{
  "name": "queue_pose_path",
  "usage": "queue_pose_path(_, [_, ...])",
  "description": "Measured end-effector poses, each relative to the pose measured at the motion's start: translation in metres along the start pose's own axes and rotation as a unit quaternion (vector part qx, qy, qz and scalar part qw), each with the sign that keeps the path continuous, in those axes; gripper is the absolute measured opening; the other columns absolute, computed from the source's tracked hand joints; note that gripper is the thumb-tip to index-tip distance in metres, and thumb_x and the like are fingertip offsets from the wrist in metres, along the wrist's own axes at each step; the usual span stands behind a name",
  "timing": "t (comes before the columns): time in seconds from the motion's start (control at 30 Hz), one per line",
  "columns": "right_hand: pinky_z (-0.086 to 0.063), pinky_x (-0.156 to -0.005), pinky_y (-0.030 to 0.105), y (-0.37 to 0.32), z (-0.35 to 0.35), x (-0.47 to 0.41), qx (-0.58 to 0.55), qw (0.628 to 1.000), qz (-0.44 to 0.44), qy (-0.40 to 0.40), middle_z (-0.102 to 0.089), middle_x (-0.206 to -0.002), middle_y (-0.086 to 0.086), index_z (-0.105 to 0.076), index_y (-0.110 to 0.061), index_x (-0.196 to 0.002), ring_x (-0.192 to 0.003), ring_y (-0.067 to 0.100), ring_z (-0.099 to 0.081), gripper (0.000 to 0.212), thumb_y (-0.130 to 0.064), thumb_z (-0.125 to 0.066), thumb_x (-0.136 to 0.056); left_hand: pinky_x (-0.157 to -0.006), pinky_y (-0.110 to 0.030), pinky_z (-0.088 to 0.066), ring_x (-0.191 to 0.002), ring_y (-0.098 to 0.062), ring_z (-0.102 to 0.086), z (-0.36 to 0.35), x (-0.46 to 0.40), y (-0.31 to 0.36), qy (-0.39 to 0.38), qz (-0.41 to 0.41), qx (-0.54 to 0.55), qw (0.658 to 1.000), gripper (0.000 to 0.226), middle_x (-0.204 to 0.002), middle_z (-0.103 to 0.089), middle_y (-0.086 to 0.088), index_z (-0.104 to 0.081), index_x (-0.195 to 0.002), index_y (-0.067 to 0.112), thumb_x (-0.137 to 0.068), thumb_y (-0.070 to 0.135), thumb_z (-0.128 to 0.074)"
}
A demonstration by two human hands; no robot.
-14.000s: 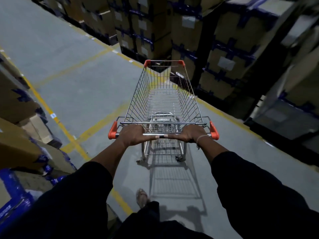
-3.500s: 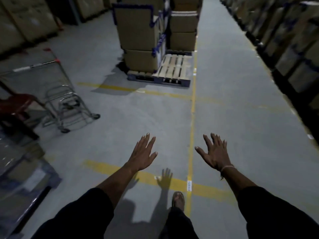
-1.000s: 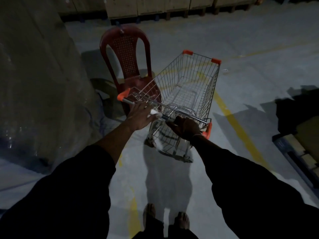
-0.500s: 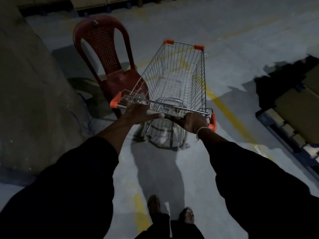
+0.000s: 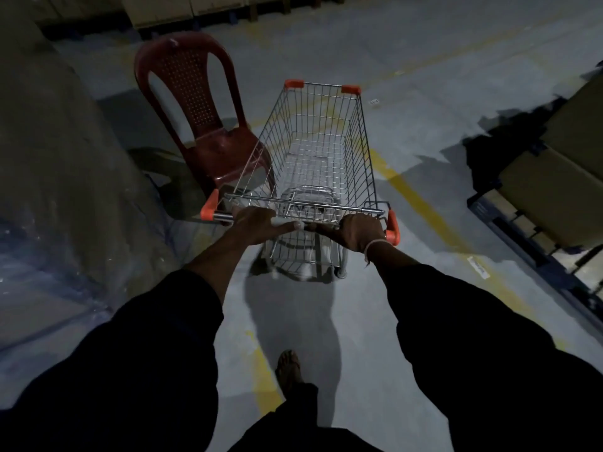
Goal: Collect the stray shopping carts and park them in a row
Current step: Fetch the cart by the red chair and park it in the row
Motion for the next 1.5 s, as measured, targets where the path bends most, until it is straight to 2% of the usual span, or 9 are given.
queue_pose_path(0.13, [-0.055, -0.086, 0.044, 0.0, -0.017, 0.035, -0.016, 1.0, 0.007, -0.009, -0.048, -0.06, 0.0, -0.044, -0.02, -0.056, -0.074, 0.026, -0.062, 0.084, -0.099, -0.031, -0.079, -0.097, -0.045, -0.05, -0.096, -0.028, -0.068, -0.017, 0.033, 0.008, 0.012, 0.004, 0.017, 1.0, 0.09, -0.09, -0.071, -0.008, -0.047, -0.067, 0.024, -0.065, 0.108, -0.015])
queue_pose_path(0.37, [-0.055, -0.089, 0.046, -0.003, -0.034, 0.111, -0.061, 0.998, -0.004, -0.004, -0.046, -0.059, 0.0, -0.037, -0.024, -0.055, -0.07, 0.025, -0.057, 0.086, -0.109, -0.022, -0.062, -0.103, -0.058, -0.045, -0.088, -0.029, -0.066, -0.039, 0.093, 0.021, 0.019, 0.008, 0.013, 1.0, 0.097, -0.064, -0.052, 0.003, -0.046, -0.058, 0.022, -0.058, 0.112, -0.011])
queue_pose_path(0.53, [-0.056, -0.086, 0.044, -0.01, -0.048, 0.165, -0.063, 0.998, -0.01, 0.01, -0.057, -0.069, 0.005, -0.041, -0.024, -0.056, -0.08, 0.031, -0.069, 0.089, -0.109, -0.015, -0.06, -0.107, -0.054, -0.042, -0.11, -0.031, -0.064, -0.062, 0.127, 0.029, -0.013, -0.01, -0.03, 0.999, 0.124, -0.107, -0.073, -0.011, -0.074, -0.113, 0.027, -0.058, 0.11, -0.001])
queue_pose_path(0.7, [-0.051, -0.088, 0.041, -0.016, -0.061, 0.215, -0.058, 0.997, -0.049, 0.006, -0.066, -0.075, 0.009, -0.054, -0.017, -0.059, -0.084, 0.03, -0.068, 0.089, -0.101, -0.03, -0.076, -0.107, -0.049, -0.043, -0.11, -0.03, -0.064, -0.055, 0.176, 0.046, -0.019, -0.018, 0.059, 0.998, 0.096, -0.094, -0.07, -0.007, -0.069, -0.085, 0.021, -0.064, 0.106, -0.03])
queue_pose_path(0.97, [-0.042, -0.075, 0.038, -0.044, -0.095, 0.298, -0.086, 0.987, -0.13, 0.023, -0.057, -0.061, 0.006, -0.052, -0.015, -0.056, -0.073, 0.029, -0.065, 0.092, -0.102, -0.03, -0.074, -0.109, -0.053, -0.039, -0.11, -0.029, -0.065, -0.074, 0.221, 0.05, -0.051, -0.095, -0.021, 0.994, 0.117, -0.109, -0.075, -0.007, -0.071, -0.092, 0.023, -0.053, 0.113, -0.008])
queue_pose_path(1.1, [-0.042, -0.072, 0.037, -0.059, -0.11, 0.346, -0.087, 0.983, -0.16, 0.037, -0.063, -0.063, 0.009, -0.057, -0.012, -0.059, -0.072, 0.029, -0.066, 0.095, -0.101, -0.028, -0.074, -0.105, -0.051, -0.034, -0.112, -0.029, -0.062, -0.072, 0.261, 0.06, -0.064, -0.122, -0.088, 0.987, 0.098, -0.11, -0.072, -0.004, -0.071, -0.098, 0.024, -0.071, 0.104, -0.021])
queue_pose_path(1.23, [-0.031, -0.077, 0.036, -0.066, -0.13, 0.396, -0.076, 0.975, -0.206, 0.039, -0.067, -0.069, 0.01, -0.063, -0.01, -0.063, -0.074, 0.028, -0.065, 0.096, -0.098, -0.032, -0.08, -0.097, -0.046, -0.033, -0.095, -0.025, -0.057, -0.077, 0.304, 0.077, -0.076, -0.16, -0.101, 0.979, 0.086, -0.092, -0.062, -0.001, -0.06, -0.077, 0.024, -0.072, 0.102, -0.023])
queue_pose_path(1.33, [-0.044, -0.068, 0.036, -0.072, -0.145, 0.431, -0.09, 0.971, -0.215, 0.046, -0.062, -0.061, 0.011, -0.053, -0.012, -0.055, -0.067, 0.029, -0.064, 0.096, -0.103, -0.029, -0.073, -0.095, -0.046, -0.031, -0.091, -0.023, -0.059, -0.088, 0.331, 0.086, -0.062, -0.192, -0.07, 0.977, 0.089, -0.083, -0.064, 0.002, -0.061, -0.072, 0.024, -0.069, 0.104, -0.024])
queue_pose_path(1.5, [-0.048, -0.075, 0.04, -0.077, -0.172, 0.506, -0.105, 0.958, -0.263, 0.049, -0.063, -0.062, 0.009, -0.057, -0.012, -0.056, -0.068, 0.028, -0.065, 0.097, -0.103, -0.029, -0.074, -0.1, -0.051, -0.033, -0.084, -0.022, -0.061, -0.109, 0.382, 0.109, -0.058, -0.233, -0.036, 0.97, 0.095, -0.073, -0.066, 0.006, -0.067, -0.068, 0.025, -0.065, 0.108, -0.022])
Point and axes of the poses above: each hand's wrist, its own x-axis away from the middle knuckle, its own z-axis out of the back of the hand, y = z × x, the point moved 10 cm from there along -x, towards the middle knuckle
